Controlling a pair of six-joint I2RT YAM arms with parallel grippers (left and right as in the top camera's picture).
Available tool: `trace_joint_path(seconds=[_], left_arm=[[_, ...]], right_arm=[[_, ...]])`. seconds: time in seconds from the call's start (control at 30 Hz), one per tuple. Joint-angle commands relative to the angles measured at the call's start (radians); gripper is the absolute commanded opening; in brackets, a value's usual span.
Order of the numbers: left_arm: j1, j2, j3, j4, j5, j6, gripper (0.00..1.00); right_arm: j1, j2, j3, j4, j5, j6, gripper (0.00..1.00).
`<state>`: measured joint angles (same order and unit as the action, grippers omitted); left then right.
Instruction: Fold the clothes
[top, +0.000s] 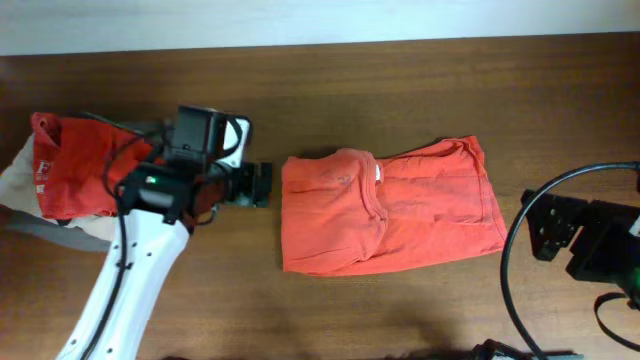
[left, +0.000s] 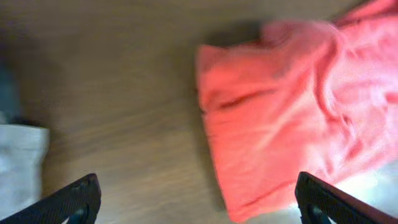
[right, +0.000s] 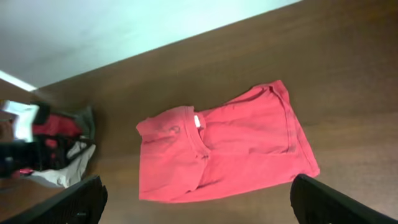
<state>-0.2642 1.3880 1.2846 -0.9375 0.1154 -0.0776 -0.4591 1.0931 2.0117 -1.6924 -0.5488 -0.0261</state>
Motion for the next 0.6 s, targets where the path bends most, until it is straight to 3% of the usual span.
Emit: trace_joint_path(seconds=[0.0, 0.1, 0.23, 0.57], left_arm=[[0.038, 0.013, -0.075, 0.043, 0.185, 0.071, 0.99], [0.098, 0.050, -0.118, 0.078, 0.266, 0.083, 0.99], [0.172, 0.120, -0.128, 0.113, 0.450, 0.186, 0.99], [0.190, 0.232, -0.129, 0.171, 0.454, 0.229, 0.99]], right_arm=[[0.010, 0.011, 0.000, -0.006, 0.015, -0.003, 0.99], [0.010, 0.020, 0.000, -0.006, 0.015, -0.002, 0.99], [0.010, 0.030, 0.000, -0.006, 0.015, 0.000, 0.99], [0.010, 0.039, 0.000, -0.006, 0.015, 0.000, 0.99]])
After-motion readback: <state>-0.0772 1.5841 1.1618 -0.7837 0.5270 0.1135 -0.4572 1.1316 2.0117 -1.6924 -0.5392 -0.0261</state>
